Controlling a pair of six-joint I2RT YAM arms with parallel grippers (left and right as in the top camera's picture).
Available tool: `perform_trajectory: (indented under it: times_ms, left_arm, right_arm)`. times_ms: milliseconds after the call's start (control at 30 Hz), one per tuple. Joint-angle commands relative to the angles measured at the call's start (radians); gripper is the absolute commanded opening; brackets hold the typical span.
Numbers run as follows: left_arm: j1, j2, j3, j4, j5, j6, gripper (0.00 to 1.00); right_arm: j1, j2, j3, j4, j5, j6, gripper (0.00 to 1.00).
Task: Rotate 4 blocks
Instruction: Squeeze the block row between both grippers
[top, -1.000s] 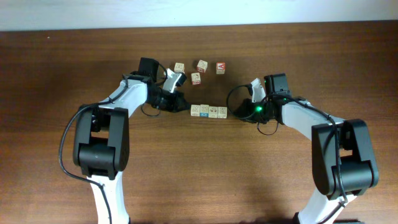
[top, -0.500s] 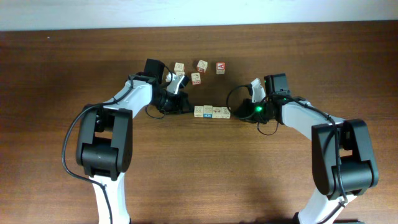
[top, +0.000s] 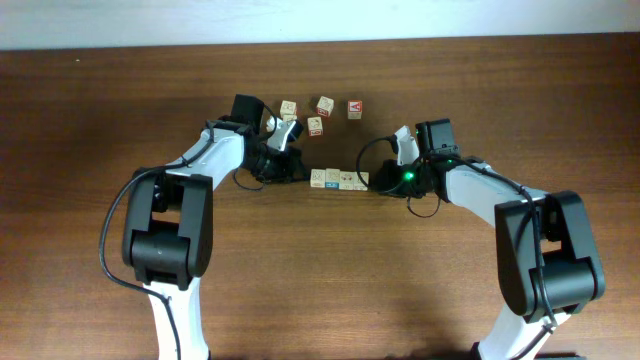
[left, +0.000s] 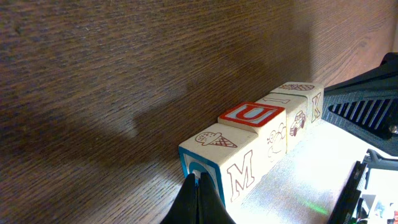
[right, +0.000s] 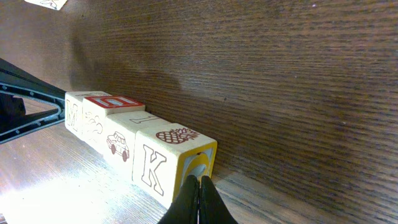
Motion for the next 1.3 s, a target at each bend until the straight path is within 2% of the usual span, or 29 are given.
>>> perform_trajectory:
  times_ms: [0, 367, 733, 1133, 1267]
  left_arm:
    - [-0.002, 0.011, 0.003, 0.027, 0.080, -0.037, 0.00]
    - [-0.002, 0.011, 0.003, 0.032, 0.075, -0.063, 0.00]
    - [-0.002, 0.011, 0.003, 0.031, 0.075, -0.063, 0.00]
    - [-0.002, 0.011, 0.003, 0.028, 0.075, -0.062, 0.00]
    - [-0.005, 0.011, 0.003, 0.013, 0.013, -0.062, 0.00]
  right_arm:
    - [0.017, 0.003, -0.002, 0.007, -0.021, 0.001, 0.04]
    - [0.041, -0.068, -0.002, 0.036, -0.046, 0.002, 0.04]
    - [0.181, -0.131, 0.056, -0.028, 0.115, -0.006, 0.04]
    - [0.232, -0.131, 0.148, -0.071, 0.134, -0.002, 0.04]
    - [0.258, -0.131, 0.153, -0.069, 0.167, 0.006, 0.04]
